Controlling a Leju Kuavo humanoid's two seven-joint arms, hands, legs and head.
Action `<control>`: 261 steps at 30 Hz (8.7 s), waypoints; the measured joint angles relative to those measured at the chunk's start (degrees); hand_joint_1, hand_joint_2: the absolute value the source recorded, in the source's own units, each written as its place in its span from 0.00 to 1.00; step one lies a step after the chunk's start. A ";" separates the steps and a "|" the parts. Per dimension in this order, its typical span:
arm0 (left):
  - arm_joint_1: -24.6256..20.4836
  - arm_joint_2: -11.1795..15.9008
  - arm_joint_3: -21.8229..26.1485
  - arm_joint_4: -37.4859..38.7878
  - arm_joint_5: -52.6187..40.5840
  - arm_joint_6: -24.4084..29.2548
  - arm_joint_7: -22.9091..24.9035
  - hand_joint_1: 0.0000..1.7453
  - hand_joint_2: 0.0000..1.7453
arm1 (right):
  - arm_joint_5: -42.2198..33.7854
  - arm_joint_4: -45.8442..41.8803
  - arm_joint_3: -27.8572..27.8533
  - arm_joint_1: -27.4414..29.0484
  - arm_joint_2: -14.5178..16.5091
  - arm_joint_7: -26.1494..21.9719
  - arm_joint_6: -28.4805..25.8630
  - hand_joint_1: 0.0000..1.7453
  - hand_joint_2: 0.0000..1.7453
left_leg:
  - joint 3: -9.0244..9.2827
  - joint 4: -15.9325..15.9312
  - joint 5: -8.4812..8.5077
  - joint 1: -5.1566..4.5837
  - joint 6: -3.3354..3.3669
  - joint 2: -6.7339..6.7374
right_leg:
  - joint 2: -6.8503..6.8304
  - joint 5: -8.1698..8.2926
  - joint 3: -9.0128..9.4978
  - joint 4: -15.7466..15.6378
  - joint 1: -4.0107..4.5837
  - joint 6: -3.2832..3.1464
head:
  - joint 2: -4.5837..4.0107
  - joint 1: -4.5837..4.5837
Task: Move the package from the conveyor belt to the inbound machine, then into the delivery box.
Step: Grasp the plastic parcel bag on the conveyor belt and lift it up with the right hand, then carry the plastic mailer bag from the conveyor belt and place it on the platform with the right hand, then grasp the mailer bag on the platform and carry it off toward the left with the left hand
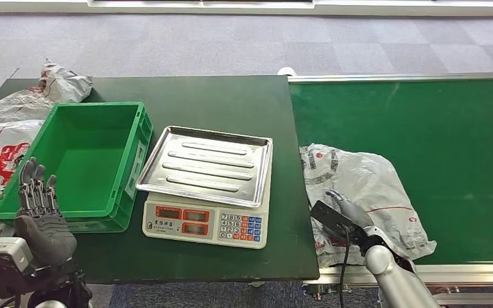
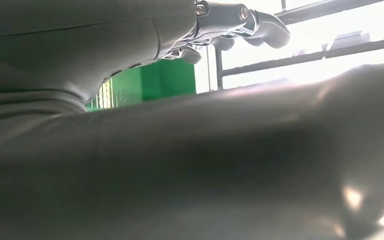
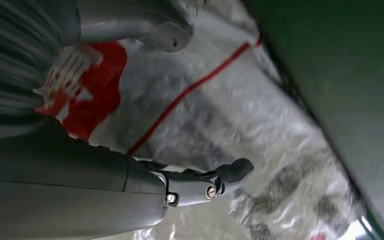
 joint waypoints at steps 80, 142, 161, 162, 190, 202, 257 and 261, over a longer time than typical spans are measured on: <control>3.87 -2.41 1.82 -2.28 1.76 -3.30 -2.04 0.00 0.00 | 27.22 -23.43 -0.40 -4.04 -12.68 11.40 -13.40 1.00 1.00 | -0.15 0.00 0.11 -0.07 -0.04 0.08 | 0.03 0.15 -0.16 0.01 -0.09 -0.03 | 0.00 0.01; -3.21 -1.53 -0.68 6.04 7.64 -3.04 -4.57 0.00 0.00 | 16.47 7.47 38.52 -40.23 24.45 1.17 -18.25 0.00 1.00 | -0.36 -0.01 0.50 0.22 -0.51 0.00 | 0.07 0.36 -0.63 0.34 0.25 -0.49 | 0.00 -0.02; -3.14 -1.72 -1.21 7.12 6.29 -4.20 -3.68 0.00 0.00 | 22.72 14.38 38.53 -39.24 22.92 3.12 -24.10 0.00 0.00 | -0.36 0.00 0.51 0.21 -0.52 0.02 | 0.08 0.37 -0.67 0.34 0.24 -0.50 | 0.00 0.00; -3.12 -1.74 -1.21 7.13 6.26 -4.20 -3.66 0.00 0.00 | 23.77 13.86 38.53 -39.25 22.63 3.36 -24.62 0.00 0.00 | -0.36 0.00 0.51 0.21 -0.52 0.02 | 0.08 0.37 -0.66 0.34 0.24 -0.50 | 0.00 0.00; -3.12 -2.05 -1.21 8.58 7.05 -4.41 -4.20 0.00 0.00 | 18.27 8.90 32.71 -45.08 20.25 -0.79 -22.92 0.00 0.00 | -0.37 0.00 0.54 0.21 -0.56 0.01 | 0.08 0.39 -0.66 0.34 0.24 -0.51 | 0.00 0.00; -2.49 -2.08 -1.21 8.46 7.88 -3.34 -6.13 0.00 0.00 | 3.83 0.03 25.25 -43.49 16.93 -2.91 -26.76 0.00 0.00 | -0.37 0.01 0.55 0.21 -0.57 -0.08 | 0.04 0.41 -0.65 0.34 0.24 -0.53 | 0.00 -0.01; -59.47 16.92 -22.68 47.24 -46.48 -39.73 8.16 0.00 1.00 | -5.96 -74.77 -5.39 24.96 19.75 -34.01 -51.61 0.00 1.00 | -0.27 -0.03 0.57 0.32 -0.86 0.17 | 0.25 0.52 -0.81 0.37 0.35 -0.89 | 0.00 -0.01; -63.03 13.11 -28.84 54.40 -44.97 -42.68 6.70 0.00 1.00 | -7.02 -74.46 -6.16 24.96 19.45 -34.02 -51.61 0.00 1.00 | -0.37 -0.02 0.57 0.31 -0.85 0.05 | 0.10 0.52 -0.78 0.37 0.34 -0.88 | 0.00 0.01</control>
